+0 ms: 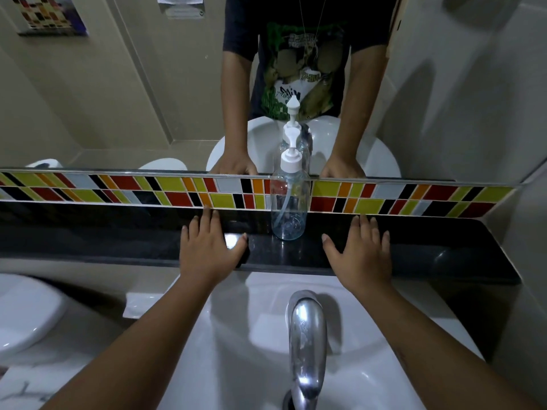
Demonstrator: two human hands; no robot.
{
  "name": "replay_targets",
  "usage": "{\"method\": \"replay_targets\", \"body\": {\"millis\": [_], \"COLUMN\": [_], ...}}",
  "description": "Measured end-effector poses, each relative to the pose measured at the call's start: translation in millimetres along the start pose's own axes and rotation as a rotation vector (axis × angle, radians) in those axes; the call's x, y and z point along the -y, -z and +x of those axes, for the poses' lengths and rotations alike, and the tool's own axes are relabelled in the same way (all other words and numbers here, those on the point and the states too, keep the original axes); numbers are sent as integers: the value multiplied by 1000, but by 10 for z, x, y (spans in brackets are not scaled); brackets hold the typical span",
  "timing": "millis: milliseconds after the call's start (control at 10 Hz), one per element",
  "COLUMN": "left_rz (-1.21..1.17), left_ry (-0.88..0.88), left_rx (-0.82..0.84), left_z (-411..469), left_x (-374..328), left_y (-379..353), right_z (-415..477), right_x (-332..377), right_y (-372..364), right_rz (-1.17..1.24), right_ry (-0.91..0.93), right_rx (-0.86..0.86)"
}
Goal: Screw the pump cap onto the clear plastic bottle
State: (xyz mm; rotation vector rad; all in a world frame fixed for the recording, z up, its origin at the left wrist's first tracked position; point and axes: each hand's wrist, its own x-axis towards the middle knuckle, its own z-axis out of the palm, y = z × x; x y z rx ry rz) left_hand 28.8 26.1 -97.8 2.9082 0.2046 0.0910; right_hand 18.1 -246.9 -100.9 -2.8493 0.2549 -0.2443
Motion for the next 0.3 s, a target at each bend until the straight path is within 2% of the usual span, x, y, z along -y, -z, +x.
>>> {"method": "replay_targets", "body": {"millis": [200,300], "left_rz": [39,26], "left_ry": [7,21], "left_rx": [-25,-35], "left_z": [-24,-18], "left_x": [1,-4], "left_y": [-50,-49], "right_z": [31,53], "right_x": [-2,-9], "right_y": [6,137], "right_rz": [-36,243], "right_ry": [-11,-70], "right_rx": [89,68]}}
